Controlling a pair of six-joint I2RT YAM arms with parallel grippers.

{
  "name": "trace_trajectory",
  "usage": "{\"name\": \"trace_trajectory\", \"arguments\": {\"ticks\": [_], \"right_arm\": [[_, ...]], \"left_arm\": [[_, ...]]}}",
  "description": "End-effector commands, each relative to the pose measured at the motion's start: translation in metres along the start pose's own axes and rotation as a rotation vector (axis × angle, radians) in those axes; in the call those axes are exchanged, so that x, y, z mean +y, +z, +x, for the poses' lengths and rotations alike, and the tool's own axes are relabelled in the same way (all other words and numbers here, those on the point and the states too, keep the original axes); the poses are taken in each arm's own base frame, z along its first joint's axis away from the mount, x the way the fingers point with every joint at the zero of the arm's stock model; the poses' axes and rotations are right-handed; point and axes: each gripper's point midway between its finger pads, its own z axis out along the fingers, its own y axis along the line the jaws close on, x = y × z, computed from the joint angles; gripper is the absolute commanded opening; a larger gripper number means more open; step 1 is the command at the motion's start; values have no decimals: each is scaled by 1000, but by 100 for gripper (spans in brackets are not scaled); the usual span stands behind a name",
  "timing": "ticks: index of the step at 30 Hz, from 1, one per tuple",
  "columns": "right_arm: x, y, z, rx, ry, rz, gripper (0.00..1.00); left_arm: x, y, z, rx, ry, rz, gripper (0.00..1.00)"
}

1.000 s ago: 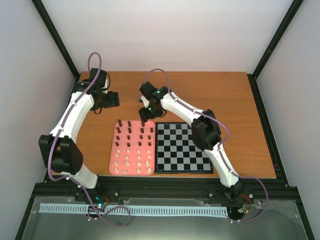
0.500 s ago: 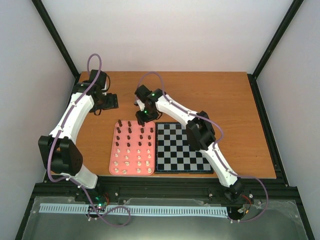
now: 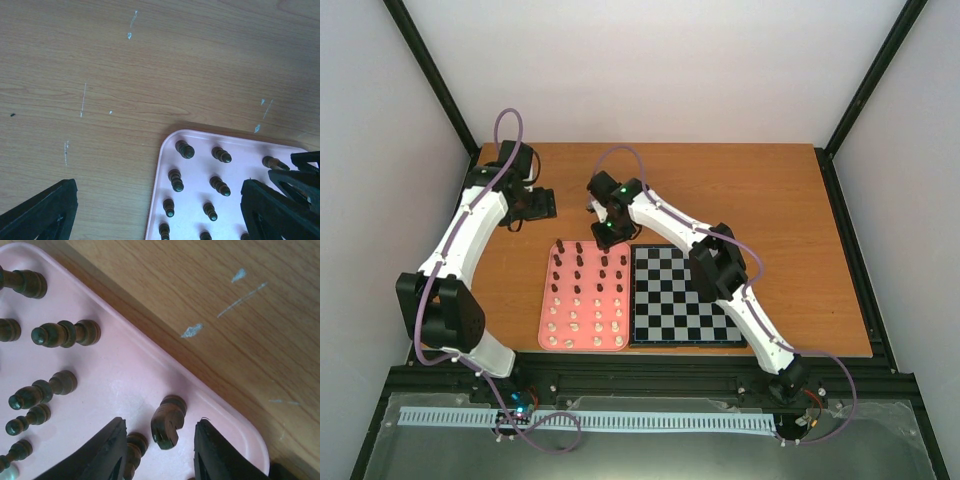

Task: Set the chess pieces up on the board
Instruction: Pick up the chess piece from the storage box, then place the chess piece on the chessboard.

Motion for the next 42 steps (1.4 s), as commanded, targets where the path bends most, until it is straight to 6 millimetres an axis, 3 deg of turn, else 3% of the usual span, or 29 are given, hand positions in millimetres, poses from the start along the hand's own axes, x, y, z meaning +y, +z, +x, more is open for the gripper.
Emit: {"name": "trace_trajectory", "arguments": {"ticks": [1, 11, 17, 19, 25, 30, 37, 42], "right_arm": [[4, 9, -1, 10, -11, 7, 35], [4, 11, 0, 19, -14, 13, 29], [2, 7, -1, 13, -17, 30, 7], [2, -1, -4, -2, -23, 38, 3], [1, -63, -21, -115, -19, 60, 3], [-35, -114, -10, -161, 65, 103, 3], [-129, -136, 74, -51, 207, 282, 3], [-170, -139, 124, -14, 295, 371, 3]], "left_arm": [[0, -15, -2, -38, -2, 14, 100], [0, -14, -1, -35, 0, 17, 100], [-2, -13, -2, -33, -1, 25, 100], [-2, -14, -2, -33, -1, 25, 100], [-2, -15, -2, -36, 2, 22, 100], [0, -14, -1, -35, 4, 17, 100], [-1, -14, -2, -37, 4, 17, 100], [-2, -11, 0, -31, 4, 22, 100]]}}
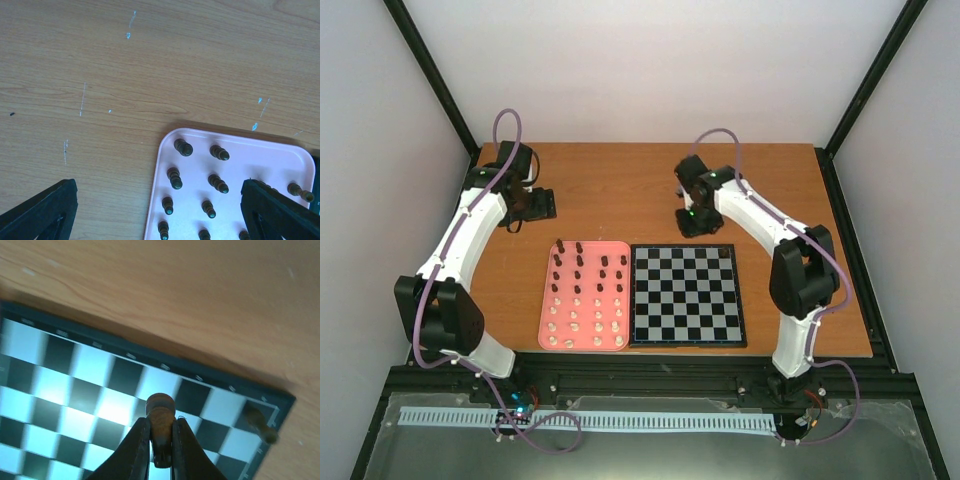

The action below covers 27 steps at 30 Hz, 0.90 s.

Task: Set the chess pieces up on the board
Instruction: Place the chess piece on the chessboard.

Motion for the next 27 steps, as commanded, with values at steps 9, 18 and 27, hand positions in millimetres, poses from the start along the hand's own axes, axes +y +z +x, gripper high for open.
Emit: {"name": "trace_trajectory", "arguments": {"ticks": [9, 18, 27], "right_arm": [[-58, 28, 51, 73, 85, 125, 3], [-72, 38, 48, 84, 102, 135, 3], [-70, 46, 44, 113, 83, 121, 3]], "left_arm": [[-4, -5, -2, -15, 5, 23, 100], [-4, -3, -1, -12, 5, 25, 100], [-3, -2, -1, -11, 7, 19, 100]]}}
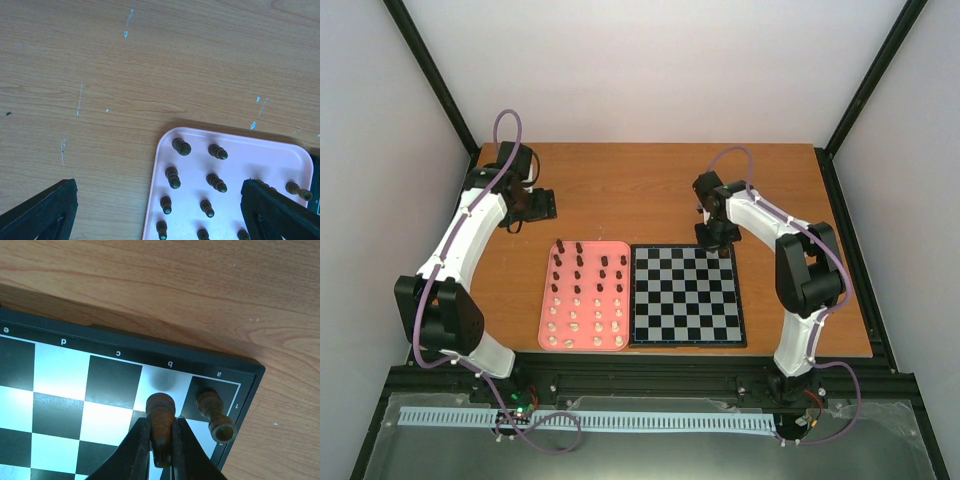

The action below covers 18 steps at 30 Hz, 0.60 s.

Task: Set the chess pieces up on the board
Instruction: Place the chess piece on the chessboard.

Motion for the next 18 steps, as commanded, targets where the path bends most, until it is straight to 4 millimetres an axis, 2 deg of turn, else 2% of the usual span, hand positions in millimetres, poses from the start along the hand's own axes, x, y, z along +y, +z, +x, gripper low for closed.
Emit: {"name": "trace_trajectory", "arguments": {"ticks": [1, 18], "right_arm": [[-2, 3, -7, 0, -10, 3, 3], [-3, 14, -3, 38, -23, 13, 9]], "left_arm": [[-2, -3, -3, -17, 8, 9, 100], [-3, 0, -3, -9, 9, 10, 100]]}}
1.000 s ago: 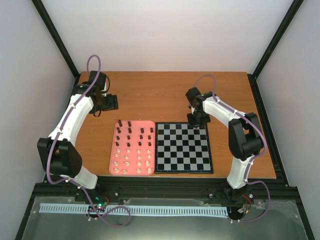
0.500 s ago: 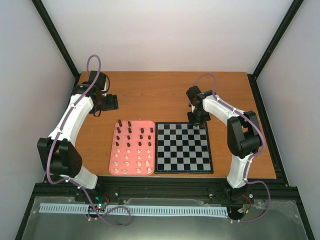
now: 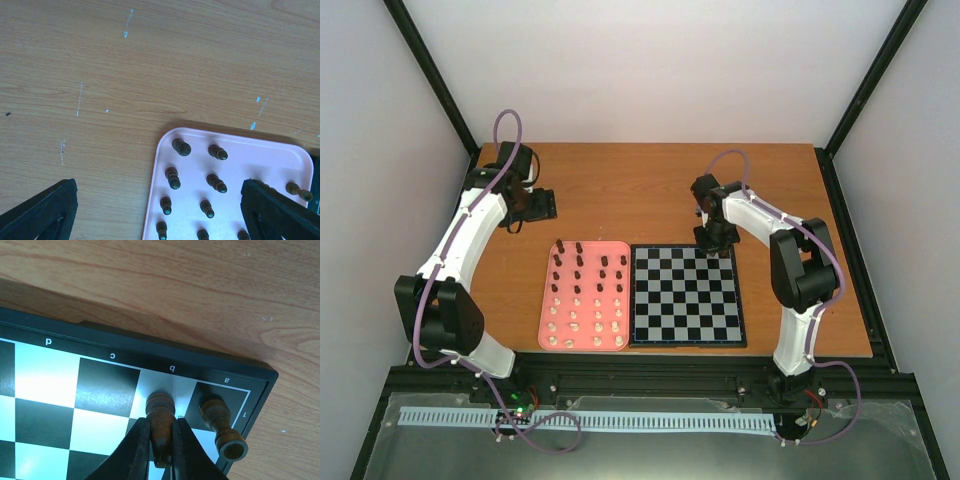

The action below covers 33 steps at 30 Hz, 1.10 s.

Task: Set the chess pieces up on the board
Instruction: Place the chess piece on the chessboard, then pick up the chess piece from the storage box.

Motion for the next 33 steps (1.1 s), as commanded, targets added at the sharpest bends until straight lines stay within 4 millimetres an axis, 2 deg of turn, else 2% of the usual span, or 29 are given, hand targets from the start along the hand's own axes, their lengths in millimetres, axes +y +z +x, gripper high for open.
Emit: {"name": "trace_trajectory", "arguments": {"ticks": [1, 14, 17, 22, 26, 30, 33], "right_arm": [[-3, 0, -5, -3, -1, 6, 10], [-1, -9, -13, -32, -4, -12, 24], [1, -21, -16, -54, -6, -22, 29], [14, -54, -32, -135, -42, -43, 44], [53, -72, -52, -172, -115, -87, 54], [118, -75, -68, -196, -193, -191, 60], [164, -71, -76, -200, -242, -263, 61]], "left_arm": [[-3, -1, -3, -9, 9, 11, 100], [-3, -1, -3, -9, 11, 14, 100], [-4, -1, -2, -7, 10, 15, 100], [-4, -1, -3, -8, 11, 15, 100], [-4, -1, -4, -8, 8, 17, 100], [-5, -3, -5, -8, 6, 20, 100], [-4, -4, -4, -10, 5, 18, 100]]}}
